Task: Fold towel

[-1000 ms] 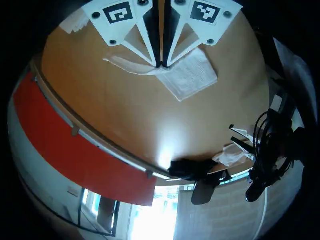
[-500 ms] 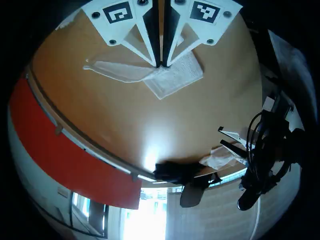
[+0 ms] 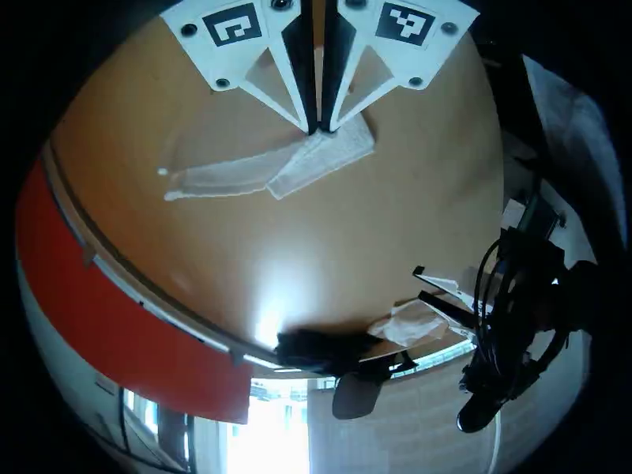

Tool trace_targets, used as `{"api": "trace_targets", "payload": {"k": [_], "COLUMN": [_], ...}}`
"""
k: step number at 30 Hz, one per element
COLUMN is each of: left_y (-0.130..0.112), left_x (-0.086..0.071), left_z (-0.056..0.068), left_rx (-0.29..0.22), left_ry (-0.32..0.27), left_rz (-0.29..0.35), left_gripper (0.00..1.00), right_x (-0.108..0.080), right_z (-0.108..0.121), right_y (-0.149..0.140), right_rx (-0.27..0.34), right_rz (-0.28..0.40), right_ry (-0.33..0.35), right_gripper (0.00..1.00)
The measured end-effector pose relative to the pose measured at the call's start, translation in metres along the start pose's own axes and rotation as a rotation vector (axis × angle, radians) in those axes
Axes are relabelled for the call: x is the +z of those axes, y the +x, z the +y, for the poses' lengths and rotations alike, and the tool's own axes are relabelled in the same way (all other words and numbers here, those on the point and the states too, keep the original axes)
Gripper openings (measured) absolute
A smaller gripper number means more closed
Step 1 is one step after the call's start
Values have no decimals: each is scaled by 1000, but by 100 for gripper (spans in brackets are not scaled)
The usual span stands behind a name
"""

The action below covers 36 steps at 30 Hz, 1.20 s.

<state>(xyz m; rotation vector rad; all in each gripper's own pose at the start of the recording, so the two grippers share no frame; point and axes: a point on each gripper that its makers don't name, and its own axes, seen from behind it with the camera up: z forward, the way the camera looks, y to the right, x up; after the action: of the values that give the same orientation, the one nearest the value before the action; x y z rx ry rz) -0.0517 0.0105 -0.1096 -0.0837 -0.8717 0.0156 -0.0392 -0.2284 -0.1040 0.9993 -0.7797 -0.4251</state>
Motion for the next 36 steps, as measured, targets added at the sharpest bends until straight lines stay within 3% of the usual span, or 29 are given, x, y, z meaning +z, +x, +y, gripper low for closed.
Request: {"api": "trace_targets", "payload": {"k": [1,7,21,36], "left_y": [-1,-4,-2,-3], "left_x": [0,-1,0,-1], "left_z": [-1,-5,-4,-3], "left_rx": [-2,-4,0,-1], "left_ry": [2,9,5,7], "left_rz": [-1,-4,-3,-3], "left_gripper": [96,96,96,95], "right_x": [2,8,4,5], "right_z": [-1,0,5,7], "right_y": [-2,-13,-27,-65], "right_rx": [0,7,38,69], "right_rz": [-7,-33,-52,-106], "right_ry": [2,-3,-26,-46], "right_gripper": [11,65,67,67]}}
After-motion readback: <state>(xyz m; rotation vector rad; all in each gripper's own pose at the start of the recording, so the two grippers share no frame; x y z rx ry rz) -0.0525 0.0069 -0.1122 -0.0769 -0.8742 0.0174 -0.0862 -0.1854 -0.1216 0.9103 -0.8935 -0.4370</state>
